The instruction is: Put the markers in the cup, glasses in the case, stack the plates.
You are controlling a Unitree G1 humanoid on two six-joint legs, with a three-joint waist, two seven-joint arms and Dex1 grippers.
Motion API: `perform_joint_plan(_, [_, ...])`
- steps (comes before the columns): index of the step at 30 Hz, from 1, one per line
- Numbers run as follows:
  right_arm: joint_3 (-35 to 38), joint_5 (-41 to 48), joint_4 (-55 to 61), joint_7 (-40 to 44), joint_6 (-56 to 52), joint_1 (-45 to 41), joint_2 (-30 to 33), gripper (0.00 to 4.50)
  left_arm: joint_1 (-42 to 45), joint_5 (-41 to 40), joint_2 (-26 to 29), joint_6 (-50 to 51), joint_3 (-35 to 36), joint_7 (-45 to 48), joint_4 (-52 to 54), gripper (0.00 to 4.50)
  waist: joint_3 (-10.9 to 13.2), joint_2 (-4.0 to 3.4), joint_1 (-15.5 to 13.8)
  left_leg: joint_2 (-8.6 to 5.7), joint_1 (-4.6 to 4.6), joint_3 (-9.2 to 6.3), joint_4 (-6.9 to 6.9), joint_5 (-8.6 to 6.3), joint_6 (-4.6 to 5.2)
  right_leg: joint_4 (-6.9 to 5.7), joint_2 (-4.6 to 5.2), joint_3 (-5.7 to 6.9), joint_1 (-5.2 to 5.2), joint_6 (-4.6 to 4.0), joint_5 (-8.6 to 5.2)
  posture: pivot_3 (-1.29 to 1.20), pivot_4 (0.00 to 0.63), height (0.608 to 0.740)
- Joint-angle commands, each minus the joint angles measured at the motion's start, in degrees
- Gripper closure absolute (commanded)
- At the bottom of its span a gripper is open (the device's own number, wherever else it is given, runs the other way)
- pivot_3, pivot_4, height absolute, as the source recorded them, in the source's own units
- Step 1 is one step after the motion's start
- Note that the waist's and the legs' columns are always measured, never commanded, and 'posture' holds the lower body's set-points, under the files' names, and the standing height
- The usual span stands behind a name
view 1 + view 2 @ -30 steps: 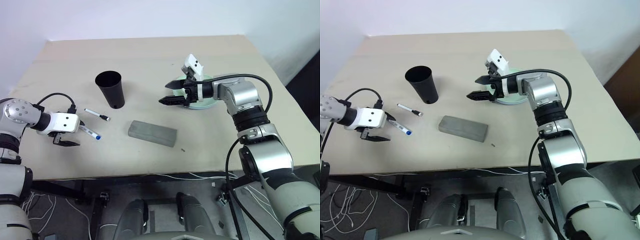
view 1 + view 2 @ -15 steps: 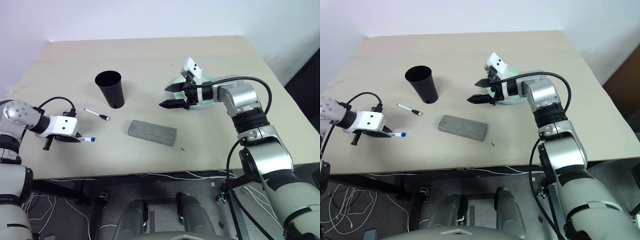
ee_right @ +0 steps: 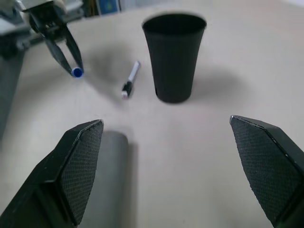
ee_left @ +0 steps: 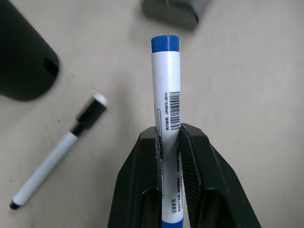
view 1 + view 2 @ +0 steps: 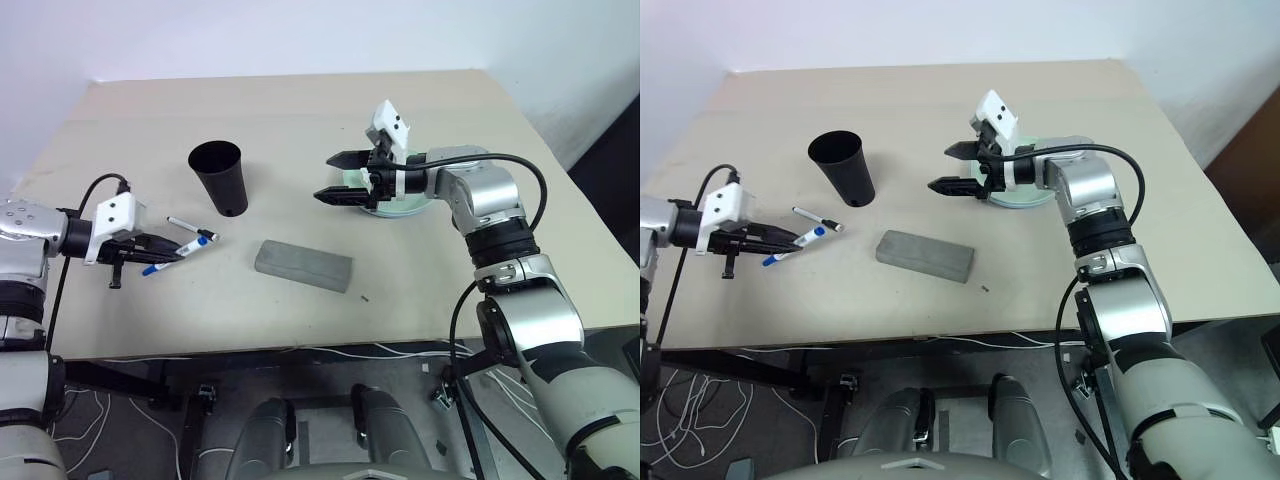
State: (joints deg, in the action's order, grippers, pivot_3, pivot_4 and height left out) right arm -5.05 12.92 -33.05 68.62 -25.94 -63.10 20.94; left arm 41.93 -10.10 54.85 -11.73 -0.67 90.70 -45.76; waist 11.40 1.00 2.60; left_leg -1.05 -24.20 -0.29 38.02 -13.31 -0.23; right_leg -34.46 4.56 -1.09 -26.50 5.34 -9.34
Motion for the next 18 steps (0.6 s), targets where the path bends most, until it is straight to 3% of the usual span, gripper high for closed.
perform_joint_plan(1, [2.4, 3.5, 6.0, 2.0, 1.1, -0.6, 1.0, 0.0, -1.8, -4.5, 1.3, 5.2, 6.2, -4.8, 6.3, 4.24, 0.0, 0.0, 0.0, 0.01, 0.01, -0.01, 0.0, 0.0, 0.0, -0.01, 0.0, 0.0, 0.0, 0.0, 0.0, 0.0, 0.15, 0.733])
perform_joint_plan(11, [1.7, 6.8, 11.9, 4.0, -2.6, 2.8, 3.0, 0.0, -16.7, -16.1, 3.7, 22.7, 19.6, -10.7, 25.4, 4.24, 0.0, 0.0, 0.0, 0.1, 0.07, 0.0, -0.02, 0.0, -0.01, 0.04, 0.01, 0.01, 0.04, -0.07, -0.04, 0.0, 0.15, 0.733])
perform_joint_plan(18, [-0.1, 6.8, 11.0, 4.7, -5.2, 2.3, 2.9, 0.0, -19.4, -22.8, 1.5, 30.7, 26.7, -19.5, 36.2, 4.24, 0.0, 0.0, -0.1, 0.12, 0.09, 0.0, -0.01, -0.01, -0.01, 0.11, 0.02, 0.03, 0.09, -0.22, -0.1, 0.0, 0.15, 0.733])
